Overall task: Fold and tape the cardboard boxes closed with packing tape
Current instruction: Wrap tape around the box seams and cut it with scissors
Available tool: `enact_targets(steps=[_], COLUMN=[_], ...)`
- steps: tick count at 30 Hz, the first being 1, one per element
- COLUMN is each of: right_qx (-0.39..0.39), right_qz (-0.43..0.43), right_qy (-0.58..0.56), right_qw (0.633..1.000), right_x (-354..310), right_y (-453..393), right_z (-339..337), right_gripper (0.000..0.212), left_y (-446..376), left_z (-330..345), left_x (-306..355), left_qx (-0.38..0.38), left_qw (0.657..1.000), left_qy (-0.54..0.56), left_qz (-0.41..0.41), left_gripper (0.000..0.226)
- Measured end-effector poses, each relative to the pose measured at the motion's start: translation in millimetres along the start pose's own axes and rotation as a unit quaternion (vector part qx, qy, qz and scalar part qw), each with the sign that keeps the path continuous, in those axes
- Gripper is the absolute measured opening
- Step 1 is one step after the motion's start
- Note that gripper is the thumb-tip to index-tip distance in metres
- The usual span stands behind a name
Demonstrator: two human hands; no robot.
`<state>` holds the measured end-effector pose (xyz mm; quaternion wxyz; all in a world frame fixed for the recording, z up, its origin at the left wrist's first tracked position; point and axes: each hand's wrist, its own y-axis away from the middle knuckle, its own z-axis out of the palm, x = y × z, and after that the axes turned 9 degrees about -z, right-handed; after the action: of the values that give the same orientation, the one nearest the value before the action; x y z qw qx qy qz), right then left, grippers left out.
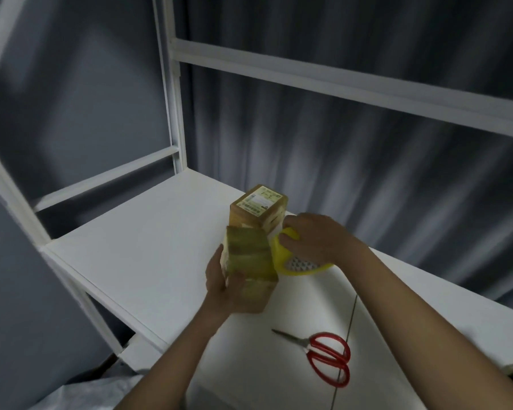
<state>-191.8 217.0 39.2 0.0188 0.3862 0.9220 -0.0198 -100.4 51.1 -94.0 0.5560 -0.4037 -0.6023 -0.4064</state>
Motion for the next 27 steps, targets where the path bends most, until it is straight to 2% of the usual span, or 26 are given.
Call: enact_targets(steps=[2,5,8,10,11,13,15,18,22,25,27], right_qx=[-0.032,-0.026,0.007,0.024,0.028,0.029,0.031,0.028,0.015,-0.072,-0.128], right_qz=[-0.018,-0.010,-0.009,-0.001,0.009,0.029,0.056,0.108,0.103,0.110,0.128], right_qy=[-0.026,-0.118,-0.205,-0.264,-0.282,-0.298,-0.279,-0.223,-0.181,-0.027,-0.007], right_qw=[0.999,0.993,0.979,0.964,0.959,0.954,0.958,0.968,0.978,0.991,0.984], right_x=[-8.6,-4.9,-1.8,-0.4,1.6,3.9,7.0,10.4,11.5,7.3,5.6], right_y=[-9.1,-12.0,-5.1,0.4,2.3,4.5,4.8,5.4,2.7,-1.1,-4.0], right_z=[-1.7,-8.1,-12.8,-11.1,-9.9,-7.7,-1.8,7.0,5.8,16.1,31.1], right_gripper=[0.033,0.025,0.021,0.019,0.018,0.015,0.016,0.034,0.041,0.049,0.058], left_y=[6.9,-8.2,-26.2,-30.6,-31.3,-29.3,-28.9,-32.0,-35.8,-36.7,-38.6], left_z=[-8.8,-32.5,-45.7,-40.8,-34.8,-19.7,-8.7,-3.0,-11.6,-22.1,-25.9], left_x=[-8.9,-17.0,1.3,19.5,25.1,30.9,28.8,20.5,10.7,12.7,11.5], left_qx=[-0.033,-0.070,-0.132,-0.162,-0.155,-0.082,-0.056,-0.063,-0.044,-0.037,-0.042], left_qw=[0.999,0.983,0.901,0.860,0.854,0.845,0.842,0.862,0.877,0.852,0.822], left_qy=[0.023,-0.169,-0.397,-0.465,-0.479,-0.503,-0.511,-0.478,-0.441,-0.498,-0.544], left_qz=[-0.017,0.018,0.110,0.135,0.132,0.162,0.165,0.155,0.189,0.159,0.164], left_gripper=[0.053,0.066,0.091,0.102,0.105,0.107,0.104,0.107,0.119,0.121,0.111])
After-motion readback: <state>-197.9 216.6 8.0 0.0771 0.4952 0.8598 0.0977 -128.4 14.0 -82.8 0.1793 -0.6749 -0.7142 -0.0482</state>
